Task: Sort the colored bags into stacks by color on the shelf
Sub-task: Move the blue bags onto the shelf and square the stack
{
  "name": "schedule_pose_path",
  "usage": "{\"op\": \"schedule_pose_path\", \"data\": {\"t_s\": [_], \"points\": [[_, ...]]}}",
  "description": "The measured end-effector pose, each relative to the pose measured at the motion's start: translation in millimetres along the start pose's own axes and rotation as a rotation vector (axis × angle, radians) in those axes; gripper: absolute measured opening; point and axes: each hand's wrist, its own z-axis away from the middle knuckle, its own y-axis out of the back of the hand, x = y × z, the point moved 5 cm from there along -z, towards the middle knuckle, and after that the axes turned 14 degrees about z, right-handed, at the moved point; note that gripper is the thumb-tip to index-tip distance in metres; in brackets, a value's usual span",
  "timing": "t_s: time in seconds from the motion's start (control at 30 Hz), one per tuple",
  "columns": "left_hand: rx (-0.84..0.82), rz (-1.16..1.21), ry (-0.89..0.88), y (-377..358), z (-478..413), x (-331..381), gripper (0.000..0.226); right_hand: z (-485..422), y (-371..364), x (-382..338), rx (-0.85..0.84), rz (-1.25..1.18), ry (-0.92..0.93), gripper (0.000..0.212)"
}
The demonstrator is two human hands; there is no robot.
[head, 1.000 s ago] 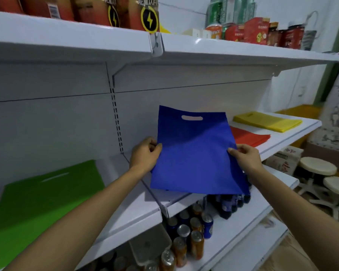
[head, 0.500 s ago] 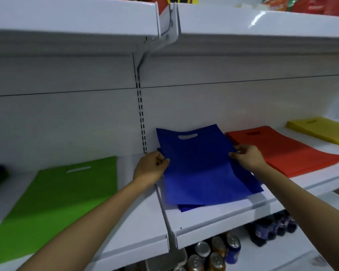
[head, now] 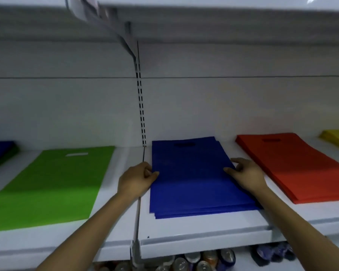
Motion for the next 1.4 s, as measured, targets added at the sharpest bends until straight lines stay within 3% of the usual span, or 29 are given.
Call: {"op": "schedule_pose_path", "data": {"t_s": [0.17,0.3,0.43,0.5,0.7,1.1,1.23,1.4], "points": [[0.018,0.0,-0.009,-2,1,0,0.041,5,6,6,-0.018,-0.243,-0.005,0.041],[0.029,-0.022,-0.012,-3,1,-1,0.046,5,3,9,-0.078,-0.379,-0.001,0.033],[0.092,-0.067,-0.035,-2,4,1,0.035,7,11,18,0.163,-0.341,-0.023,0.024],[0.113,-0.128,-0.076,-2,6,4,0.033,7,11,23,0.204,-0.269,-0.036,0.025],[0.094,-0.188,-0.125,-3,11,8,0.029,4,4,13,0.048,-0.252,0.06,0.033],[0.052,-0.033,-0.074,-4,10,4,0.024,-1,0,17,-0.007,-0.404,-0.018,0.021],[-0.045,-0.136,-0.026,4,14,12,0.021,1,8,6,-0.013,-0.193,0.042,0.026],[0.116,-0.618,-0.042,51,36,32,0.039,4,11,-65,-0.034,0.118,0.322,0.032]]}}
